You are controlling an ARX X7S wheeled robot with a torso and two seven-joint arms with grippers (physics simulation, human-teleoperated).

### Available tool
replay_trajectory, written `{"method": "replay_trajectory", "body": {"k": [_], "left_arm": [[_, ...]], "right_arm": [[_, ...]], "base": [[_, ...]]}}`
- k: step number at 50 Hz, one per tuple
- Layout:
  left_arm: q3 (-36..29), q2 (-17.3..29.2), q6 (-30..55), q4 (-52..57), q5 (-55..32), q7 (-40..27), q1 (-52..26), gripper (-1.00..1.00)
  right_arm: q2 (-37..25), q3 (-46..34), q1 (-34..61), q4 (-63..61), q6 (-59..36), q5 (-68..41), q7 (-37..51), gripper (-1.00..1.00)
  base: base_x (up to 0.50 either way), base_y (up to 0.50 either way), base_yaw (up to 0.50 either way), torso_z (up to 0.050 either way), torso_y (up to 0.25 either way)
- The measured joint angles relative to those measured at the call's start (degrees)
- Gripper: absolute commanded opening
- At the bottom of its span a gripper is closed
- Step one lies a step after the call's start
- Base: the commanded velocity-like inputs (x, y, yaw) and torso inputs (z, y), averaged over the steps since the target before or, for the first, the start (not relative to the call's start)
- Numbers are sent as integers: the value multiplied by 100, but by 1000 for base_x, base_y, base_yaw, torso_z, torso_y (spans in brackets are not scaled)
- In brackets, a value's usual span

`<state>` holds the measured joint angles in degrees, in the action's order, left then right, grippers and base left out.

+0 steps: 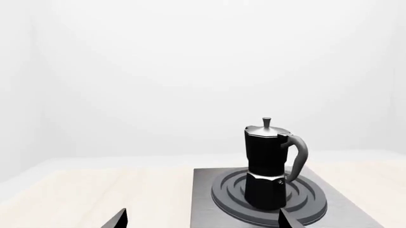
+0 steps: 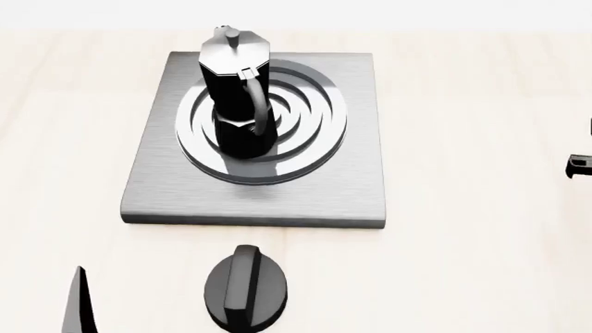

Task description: Put both moka pots on the stove.

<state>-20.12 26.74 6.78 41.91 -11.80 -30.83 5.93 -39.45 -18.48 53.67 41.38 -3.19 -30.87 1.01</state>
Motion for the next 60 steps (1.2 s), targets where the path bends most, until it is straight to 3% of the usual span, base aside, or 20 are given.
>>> {"method": "replay_trajectory", "body": {"k": [24,60], "left_arm": [[-3,33,-7,15,-27,-26,3,100],[46,80,-96,-35,-86,-59,0,100]], "right_arm": [[197,-74,-87,-1084,-18,-31,291,-100],[886,-503,598,-979,90,-218,-932,-100]], "base": [[0,0,0,0,0],[0,0,0,0,1]]}}
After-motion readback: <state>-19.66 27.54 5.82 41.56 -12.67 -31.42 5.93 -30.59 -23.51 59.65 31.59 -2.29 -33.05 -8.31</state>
